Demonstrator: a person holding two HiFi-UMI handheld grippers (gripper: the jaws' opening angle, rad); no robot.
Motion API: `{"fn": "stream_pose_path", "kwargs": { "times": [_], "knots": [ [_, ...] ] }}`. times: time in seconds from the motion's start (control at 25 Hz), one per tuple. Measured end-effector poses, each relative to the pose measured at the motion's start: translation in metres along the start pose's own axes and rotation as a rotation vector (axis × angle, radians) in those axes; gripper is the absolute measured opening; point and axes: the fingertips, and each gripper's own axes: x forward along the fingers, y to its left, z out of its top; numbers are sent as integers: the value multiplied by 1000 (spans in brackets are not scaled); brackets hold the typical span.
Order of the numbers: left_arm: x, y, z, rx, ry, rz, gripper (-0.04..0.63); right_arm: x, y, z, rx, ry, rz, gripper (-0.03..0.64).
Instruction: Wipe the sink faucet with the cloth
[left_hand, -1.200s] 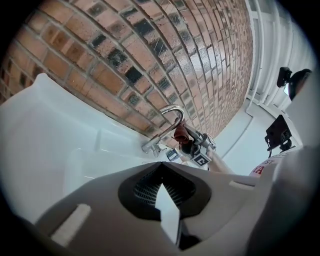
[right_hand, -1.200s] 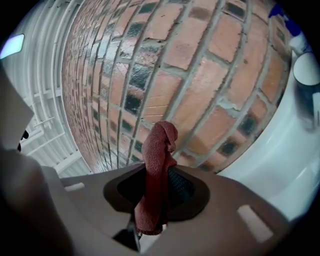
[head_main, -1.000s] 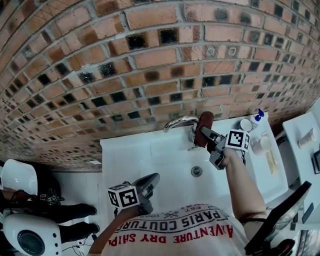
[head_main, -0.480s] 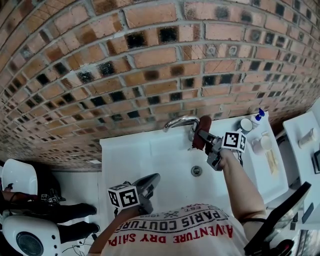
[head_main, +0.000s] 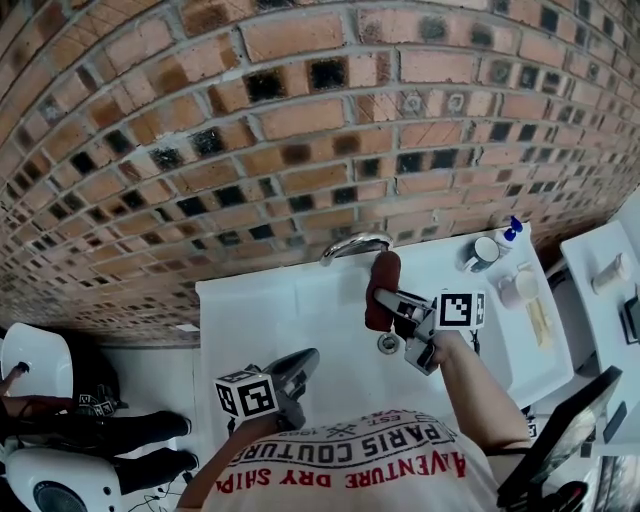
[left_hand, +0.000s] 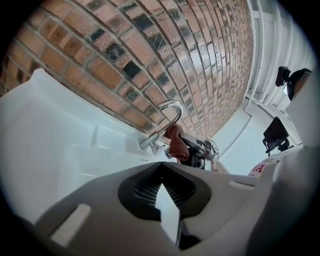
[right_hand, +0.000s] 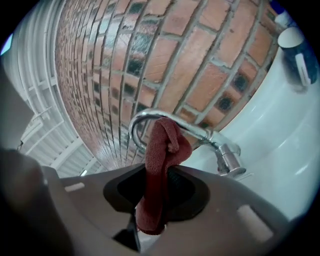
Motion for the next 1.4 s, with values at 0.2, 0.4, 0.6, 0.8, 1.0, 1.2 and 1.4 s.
{"fn": "stream_pose_path", "kwargs": {
  "times": [0.2,0.4,0.6,0.8,1.0,1.2,1.4],
  "knots": [
    [-1,-1,-3,-18,1,-12,0,21,-22,-9,-47,119,-140,92],
    [-5,3,1,-4,-12,-7,0,35,-42,5,-32,138,-187,91],
    [-2,3,2,14,-10,-17,0,36,-60,6,42,140,-211,92],
    [1,6,1,0,-10,-21,0,33,-73,8,71,139,-224,94],
    [1,7,1,-14,-9,-21,0,28,-85,12,106,125,-230,95],
    [-1,8,2,-4,-18,0,0,28,-89,14,105,157,-217,94],
    [-5,5,2,-12,-27,-11,0,27,-86,18,95,128,-229,92]
  ]
}}
